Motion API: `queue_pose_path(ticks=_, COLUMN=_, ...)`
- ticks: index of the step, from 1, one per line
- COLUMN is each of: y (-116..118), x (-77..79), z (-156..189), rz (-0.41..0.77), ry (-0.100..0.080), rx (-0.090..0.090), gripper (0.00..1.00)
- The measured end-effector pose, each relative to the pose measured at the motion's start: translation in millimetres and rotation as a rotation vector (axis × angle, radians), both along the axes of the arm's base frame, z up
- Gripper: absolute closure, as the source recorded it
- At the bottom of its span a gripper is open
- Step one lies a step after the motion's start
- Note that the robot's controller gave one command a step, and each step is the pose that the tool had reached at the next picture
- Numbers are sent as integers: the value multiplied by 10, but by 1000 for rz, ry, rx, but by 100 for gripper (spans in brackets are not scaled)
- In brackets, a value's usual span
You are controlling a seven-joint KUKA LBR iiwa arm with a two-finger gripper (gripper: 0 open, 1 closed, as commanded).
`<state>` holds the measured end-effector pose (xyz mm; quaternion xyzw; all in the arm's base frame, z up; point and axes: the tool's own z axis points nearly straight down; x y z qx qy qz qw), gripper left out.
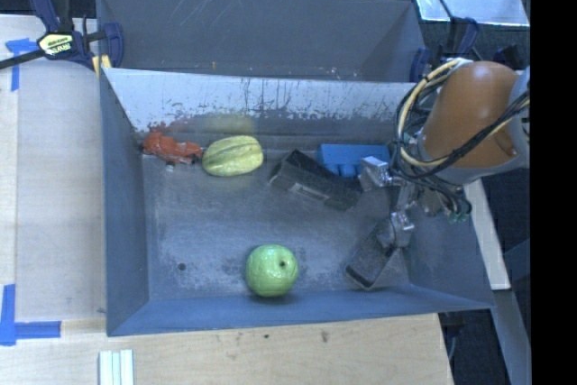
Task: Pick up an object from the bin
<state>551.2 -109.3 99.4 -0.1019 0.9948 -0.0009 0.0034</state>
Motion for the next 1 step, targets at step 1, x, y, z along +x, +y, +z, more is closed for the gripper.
queue_pose_path(ticks=1, y=-70, x=-135, z=14, rz=176, ry=-2, rx=-3, gripper=0)
